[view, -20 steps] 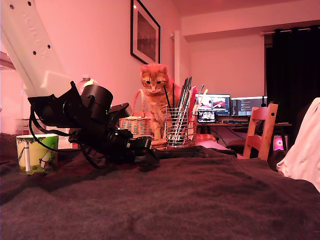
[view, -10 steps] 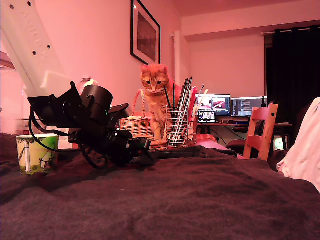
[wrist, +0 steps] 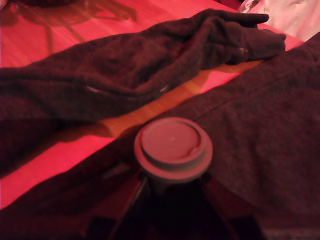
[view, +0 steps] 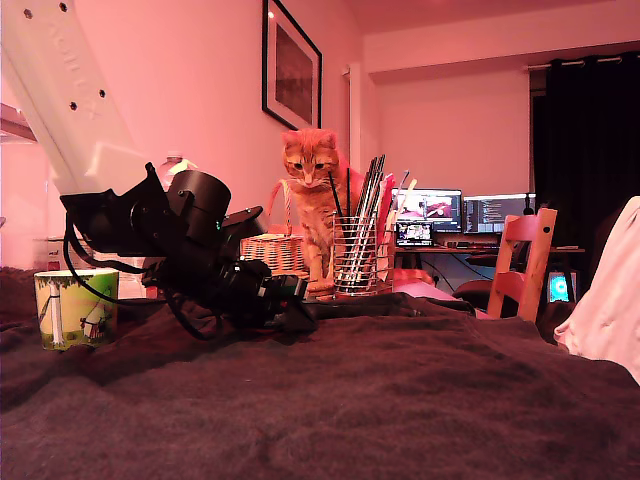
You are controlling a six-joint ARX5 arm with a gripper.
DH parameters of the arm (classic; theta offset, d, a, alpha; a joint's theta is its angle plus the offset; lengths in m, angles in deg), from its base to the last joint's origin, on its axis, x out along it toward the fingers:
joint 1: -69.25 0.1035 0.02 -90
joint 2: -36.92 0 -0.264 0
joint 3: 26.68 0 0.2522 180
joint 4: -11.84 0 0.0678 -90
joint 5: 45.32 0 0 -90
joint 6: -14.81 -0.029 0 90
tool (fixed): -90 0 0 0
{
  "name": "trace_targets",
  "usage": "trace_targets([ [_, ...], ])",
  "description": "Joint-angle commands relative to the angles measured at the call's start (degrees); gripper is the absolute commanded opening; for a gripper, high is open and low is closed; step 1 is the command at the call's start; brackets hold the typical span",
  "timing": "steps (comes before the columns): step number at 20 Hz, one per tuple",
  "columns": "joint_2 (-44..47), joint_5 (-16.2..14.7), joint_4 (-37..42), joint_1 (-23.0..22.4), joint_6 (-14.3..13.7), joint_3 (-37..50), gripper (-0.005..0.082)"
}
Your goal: Pick up the coffee capsules on the table and drop them inside the coffee cup
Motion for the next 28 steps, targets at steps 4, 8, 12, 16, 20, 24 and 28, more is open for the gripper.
trace_targets([
  [4,-0.76,-1.07,-3.5,-0.2,0.02,-0.24,0.0089],
  [8,-4.13,-0.96,-7.26,-0.2,-0.09,-0.24,0.0089],
  [12,-7.21,-0.76,-9.77,-0.2,-0.24,-0.22,0.0089],
  [16,-10.03,0.09,-10.47,-0.22,-0.22,1.33,0.0089],
  [20,-12.7,0.15,-11.06,-0.22,-0.26,3.26,0.0089],
  [24,-16.55,0.76,-10.29,-0.2,-0.26,6.91,0.0089],
  [28,-21.09,1.66,-7.74,0.11,-0.24,11.5,0.0089],
])
